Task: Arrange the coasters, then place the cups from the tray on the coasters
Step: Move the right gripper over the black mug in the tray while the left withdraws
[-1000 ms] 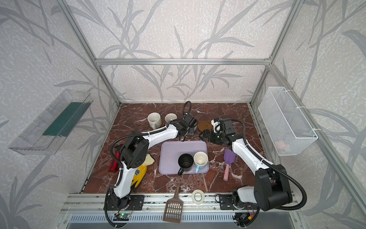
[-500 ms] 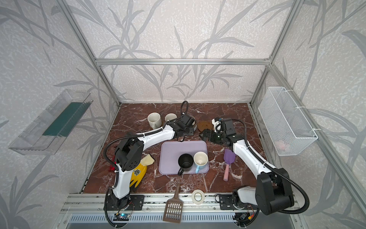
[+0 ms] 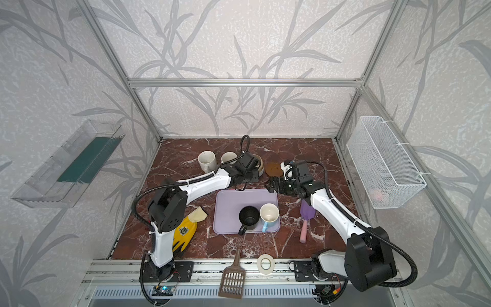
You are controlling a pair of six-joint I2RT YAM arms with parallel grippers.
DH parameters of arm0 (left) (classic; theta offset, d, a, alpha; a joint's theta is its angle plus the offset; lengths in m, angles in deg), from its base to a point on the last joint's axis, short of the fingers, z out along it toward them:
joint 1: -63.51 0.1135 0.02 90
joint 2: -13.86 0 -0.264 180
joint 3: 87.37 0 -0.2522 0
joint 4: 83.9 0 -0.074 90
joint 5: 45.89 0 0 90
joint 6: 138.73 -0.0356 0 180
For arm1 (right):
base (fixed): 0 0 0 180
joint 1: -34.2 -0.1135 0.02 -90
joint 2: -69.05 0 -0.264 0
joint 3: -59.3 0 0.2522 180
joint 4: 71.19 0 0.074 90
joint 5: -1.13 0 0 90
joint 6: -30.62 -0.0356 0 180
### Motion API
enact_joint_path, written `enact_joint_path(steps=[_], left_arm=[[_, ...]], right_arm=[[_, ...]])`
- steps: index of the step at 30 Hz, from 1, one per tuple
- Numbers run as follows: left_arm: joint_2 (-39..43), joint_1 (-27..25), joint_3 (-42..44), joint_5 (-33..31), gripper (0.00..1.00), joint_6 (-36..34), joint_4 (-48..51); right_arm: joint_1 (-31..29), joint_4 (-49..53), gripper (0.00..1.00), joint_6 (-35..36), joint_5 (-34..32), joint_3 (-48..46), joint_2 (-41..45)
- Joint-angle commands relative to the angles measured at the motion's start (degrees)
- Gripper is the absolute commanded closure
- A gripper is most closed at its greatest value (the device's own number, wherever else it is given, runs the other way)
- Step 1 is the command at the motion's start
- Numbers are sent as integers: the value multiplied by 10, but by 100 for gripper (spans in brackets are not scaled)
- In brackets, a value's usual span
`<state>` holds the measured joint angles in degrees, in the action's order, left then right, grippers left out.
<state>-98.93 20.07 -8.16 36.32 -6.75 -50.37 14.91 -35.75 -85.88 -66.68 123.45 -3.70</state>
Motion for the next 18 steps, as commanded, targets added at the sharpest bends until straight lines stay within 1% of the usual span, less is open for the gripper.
enact_joint_path(steps=[1, 3, 5, 7, 10, 11, 18], left_arm=[[69, 2, 24, -7, 45, -4, -6], [105, 2, 44, 5, 41, -6, -9], [147, 2, 66, 8, 33, -13, -6], [193, 2, 95, 9, 23, -20, 4], [257, 3, 134, 17, 5, -30, 21], [275, 2, 145, 20, 1, -31, 28], [383, 11, 210, 107, 1, -32, 73]], right_arm=[[-26, 59, 1, 20, -55, 36, 51], [-49, 87, 1, 20, -83, 46, 73], [-78, 120, 1, 17, -115, 58, 94], [-115, 157, 1, 9, -154, 71, 112], [-163, 183, 1, -13, -190, 73, 136], [-175, 191, 1, -20, -197, 73, 142], [-284, 236, 1, -72, -247, 87, 156]])
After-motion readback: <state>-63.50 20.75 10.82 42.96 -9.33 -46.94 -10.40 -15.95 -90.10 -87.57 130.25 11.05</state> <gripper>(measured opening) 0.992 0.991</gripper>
